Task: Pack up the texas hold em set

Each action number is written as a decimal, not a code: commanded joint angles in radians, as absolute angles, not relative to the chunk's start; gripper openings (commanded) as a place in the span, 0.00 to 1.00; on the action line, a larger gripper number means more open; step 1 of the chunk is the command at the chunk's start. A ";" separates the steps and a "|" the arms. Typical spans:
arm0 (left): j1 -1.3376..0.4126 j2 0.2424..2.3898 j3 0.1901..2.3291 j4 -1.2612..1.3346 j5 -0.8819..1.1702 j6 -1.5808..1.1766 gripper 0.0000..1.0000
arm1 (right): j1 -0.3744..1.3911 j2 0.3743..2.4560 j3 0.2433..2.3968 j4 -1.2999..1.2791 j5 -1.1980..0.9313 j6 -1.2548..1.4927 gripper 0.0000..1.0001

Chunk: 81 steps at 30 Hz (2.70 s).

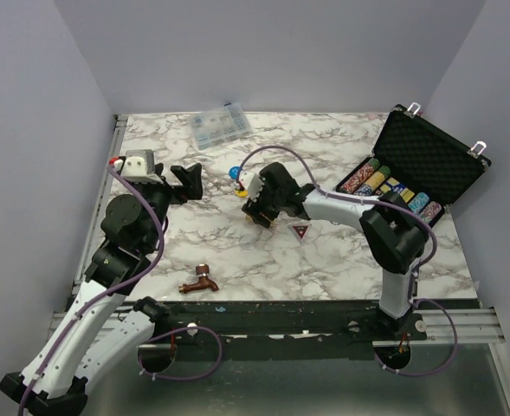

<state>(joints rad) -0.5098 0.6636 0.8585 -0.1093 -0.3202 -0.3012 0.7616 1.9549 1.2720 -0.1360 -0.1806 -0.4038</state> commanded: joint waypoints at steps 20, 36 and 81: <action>-0.727 0.628 0.919 -0.146 -0.336 -0.215 0.98 | 0.403 1.468 1.026 -0.450 0.759 -0.359 0.28; -0.893 0.600 0.907 -0.123 -0.405 -0.148 0.99 | 0.273 1.667 1.107 -0.565 0.729 -0.445 0.27; -0.961 0.619 0.896 -0.104 -0.461 -0.092 0.99 | 0.096 1.713 1.133 -0.404 0.704 -0.301 0.70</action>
<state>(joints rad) -0.9577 0.6155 0.8928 -0.1135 -0.4454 -0.0971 0.1303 1.6650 1.1027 -0.4683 0.6571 -0.3454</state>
